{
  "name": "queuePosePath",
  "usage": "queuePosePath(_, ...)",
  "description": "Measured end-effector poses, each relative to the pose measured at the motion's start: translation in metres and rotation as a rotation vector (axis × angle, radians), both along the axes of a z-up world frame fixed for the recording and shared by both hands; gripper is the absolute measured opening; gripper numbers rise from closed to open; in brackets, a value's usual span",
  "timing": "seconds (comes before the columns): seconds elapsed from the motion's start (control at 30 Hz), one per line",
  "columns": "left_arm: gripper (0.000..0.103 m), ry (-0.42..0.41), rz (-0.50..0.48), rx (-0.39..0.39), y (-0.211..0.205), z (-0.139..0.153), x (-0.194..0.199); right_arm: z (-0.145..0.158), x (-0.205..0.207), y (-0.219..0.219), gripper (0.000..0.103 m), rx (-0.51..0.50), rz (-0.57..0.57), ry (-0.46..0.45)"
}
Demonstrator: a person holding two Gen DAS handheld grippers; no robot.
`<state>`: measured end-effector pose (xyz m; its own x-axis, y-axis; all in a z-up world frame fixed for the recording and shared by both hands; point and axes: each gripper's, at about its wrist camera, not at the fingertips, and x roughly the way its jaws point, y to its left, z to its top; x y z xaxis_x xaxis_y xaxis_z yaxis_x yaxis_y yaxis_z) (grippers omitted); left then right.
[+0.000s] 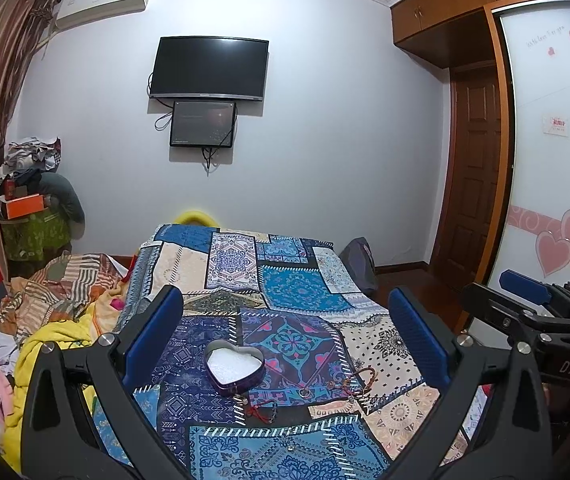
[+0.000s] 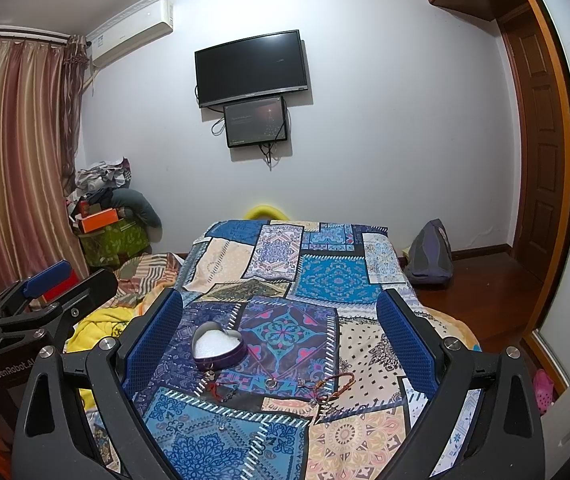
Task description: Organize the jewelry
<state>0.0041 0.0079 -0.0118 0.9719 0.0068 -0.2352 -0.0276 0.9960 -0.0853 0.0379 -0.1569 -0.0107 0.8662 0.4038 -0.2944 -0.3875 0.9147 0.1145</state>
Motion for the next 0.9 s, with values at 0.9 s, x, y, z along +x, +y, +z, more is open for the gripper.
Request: queuePosePath(0.9,0.103,0.005,0.002,-0.007,0.002,-0.001,0.002,-0.014,0.004,0.005,0.097,-0.005,0.002,0.007)
